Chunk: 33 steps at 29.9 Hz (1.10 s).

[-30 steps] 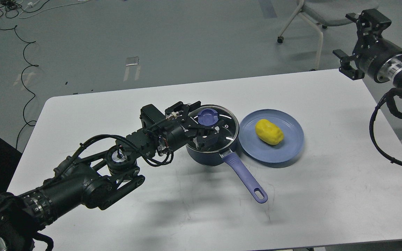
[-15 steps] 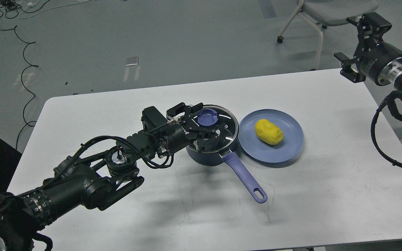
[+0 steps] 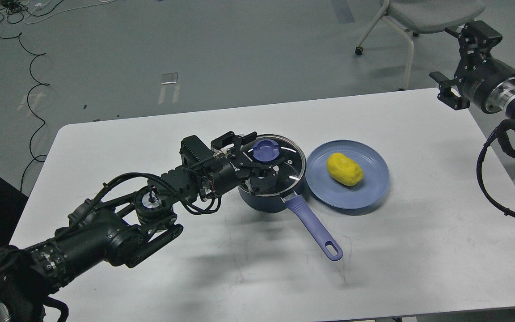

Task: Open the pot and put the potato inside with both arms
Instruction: 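Close the left gripper on the blue knob of the glass lid, then lift the glass lid off the saucepan and set it down nearer the left arm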

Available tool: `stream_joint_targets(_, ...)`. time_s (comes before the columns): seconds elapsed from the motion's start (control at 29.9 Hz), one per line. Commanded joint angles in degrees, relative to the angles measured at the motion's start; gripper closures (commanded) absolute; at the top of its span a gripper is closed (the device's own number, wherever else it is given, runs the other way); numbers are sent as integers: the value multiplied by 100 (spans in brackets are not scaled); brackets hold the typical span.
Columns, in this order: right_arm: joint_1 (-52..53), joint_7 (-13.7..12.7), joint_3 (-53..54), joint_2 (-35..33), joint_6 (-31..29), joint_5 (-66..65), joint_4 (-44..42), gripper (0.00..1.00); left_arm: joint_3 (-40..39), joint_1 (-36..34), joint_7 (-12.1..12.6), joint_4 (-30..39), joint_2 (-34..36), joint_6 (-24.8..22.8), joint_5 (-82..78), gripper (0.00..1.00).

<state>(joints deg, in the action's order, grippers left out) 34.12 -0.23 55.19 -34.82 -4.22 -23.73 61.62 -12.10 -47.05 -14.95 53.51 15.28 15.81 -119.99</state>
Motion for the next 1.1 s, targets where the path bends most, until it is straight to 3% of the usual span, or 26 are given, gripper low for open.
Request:
stream_joint_targets(0.0, -37, 6, -8, 2, 0, -8, 0, 0, -3, -33, -8, -69, 10, -87, 37, 34)
stream_joint_targets(0.03, -45, 14, -17, 2, 0, -8, 0, 0, -3, -33, -8, -86, 10, -104, 37, 39)
stream_joint_targets(0.2, -45, 120, -158, 2, 9, -8, -9, 0, -3, -33, -131, -87, 28, -105, 63, 40)
stream_joint_targets(0.27, -45, 120, -175, 2, 9, -8, -44, 0, -3, -33, -288, -78, 37, -105, 63, 46)
stream_joint_targets(0.43, -45, 138, -202, 28, 9, -8, -202, 0, -11, -33, -614, -8, 151, -105, 72, 50)
stream_joint_targets(0.67, -45, 181, -237, 28, 9, -8, -255, 0, -20, -94, -720, 124, 195, -96, 186, 51)
stream_joint_targets(1.07, -19, 243, -237, 55, 9, -8, -334, 0, -20, -911, -711, 159, 485, -96, 889, 51)
